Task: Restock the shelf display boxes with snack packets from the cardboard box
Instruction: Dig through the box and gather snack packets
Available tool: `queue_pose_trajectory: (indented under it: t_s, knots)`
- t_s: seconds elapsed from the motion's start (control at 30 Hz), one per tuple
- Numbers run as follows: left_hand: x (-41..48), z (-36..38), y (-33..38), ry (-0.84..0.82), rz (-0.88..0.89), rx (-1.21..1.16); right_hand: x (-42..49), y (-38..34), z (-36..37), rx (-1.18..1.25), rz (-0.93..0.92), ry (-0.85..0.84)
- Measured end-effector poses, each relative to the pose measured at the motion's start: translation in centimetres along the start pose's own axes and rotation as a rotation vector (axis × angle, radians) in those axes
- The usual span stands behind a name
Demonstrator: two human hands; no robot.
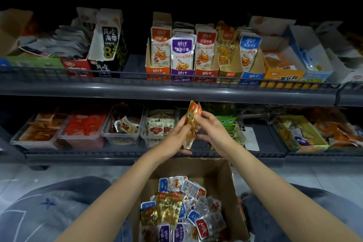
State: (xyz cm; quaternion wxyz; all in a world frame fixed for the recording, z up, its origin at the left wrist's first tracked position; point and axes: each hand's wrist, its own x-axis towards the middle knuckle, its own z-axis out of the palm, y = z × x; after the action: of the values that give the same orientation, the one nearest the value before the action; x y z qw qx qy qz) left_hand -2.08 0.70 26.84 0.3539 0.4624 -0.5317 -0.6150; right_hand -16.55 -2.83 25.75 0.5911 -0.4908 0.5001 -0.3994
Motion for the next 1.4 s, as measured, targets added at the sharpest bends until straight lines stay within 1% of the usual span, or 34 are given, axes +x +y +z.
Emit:
queue_pose_trajectory:
  t_s: [0.1,0.17,0.23,0.33,0.53,0.73,0.9,0.97,1.07,1.17,1.27,1.33,1.4]
  knots:
    - [0.2,0.0,0.7,0.035,-0.014,-0.083,0.2,-0.5,-0.6,-0.047,-0.072,0.067]
    - [0.4,-0.1,1.1,0.059,0.012,-0.082,0.3,-1.3,-1.1,-0.052,-0.128,0.108]
    - [0.8,-0.2,1.5,0.087,0.024,-0.075,0.4,-2.1,-1.5,-0.082,-0.180,0.116]
    - [1.4,-0.5,2.4,0.093,0.056,-0.073,0.7,-3.7,-2.1,-0.130,-0.231,0.071]
    - [2.5,-1.8,4.8,0.124,0.083,-0.162,1.5,-7.9,-3.6,-0.096,-0.238,-0.072]
    - [4.4,-1.7,7.4,0.024,0.068,-0.316,2.3,-11.3,-5.5,0.015,-0.206,-0.142]
    - [6.6,-0.8,9.9,0.007,0.136,-0.172,3.3,-14.3,-7.9,-0.138,-0.252,-0.078]
    - [7.7,-0.2,11.1,0.000,0.174,-0.115,3.8,-15.8,-9.1,-0.180,-0.271,-0.078]
    - [9.5,0.4,13.0,-0.006,0.202,-0.086,4.4,-18.0,-10.7,-0.248,-0.317,-0.084]
    - [11.3,1.1,14.5,0.000,0.212,-0.071,5.5,-19.5,-12.3,-0.343,-0.370,-0.046]
    - [13.2,1.4,15.6,0.076,0.267,0.007,6.7,-20.8,-13.6,-0.383,-0.429,-0.003]
    - [14.4,1.1,16.1,0.174,0.338,0.162,7.7,-21.5,-14.5,-0.400,-0.461,0.044]
    - [15.5,0.8,16.4,0.237,0.372,0.296,9.0,-22.1,-15.4,-0.454,-0.479,0.091]
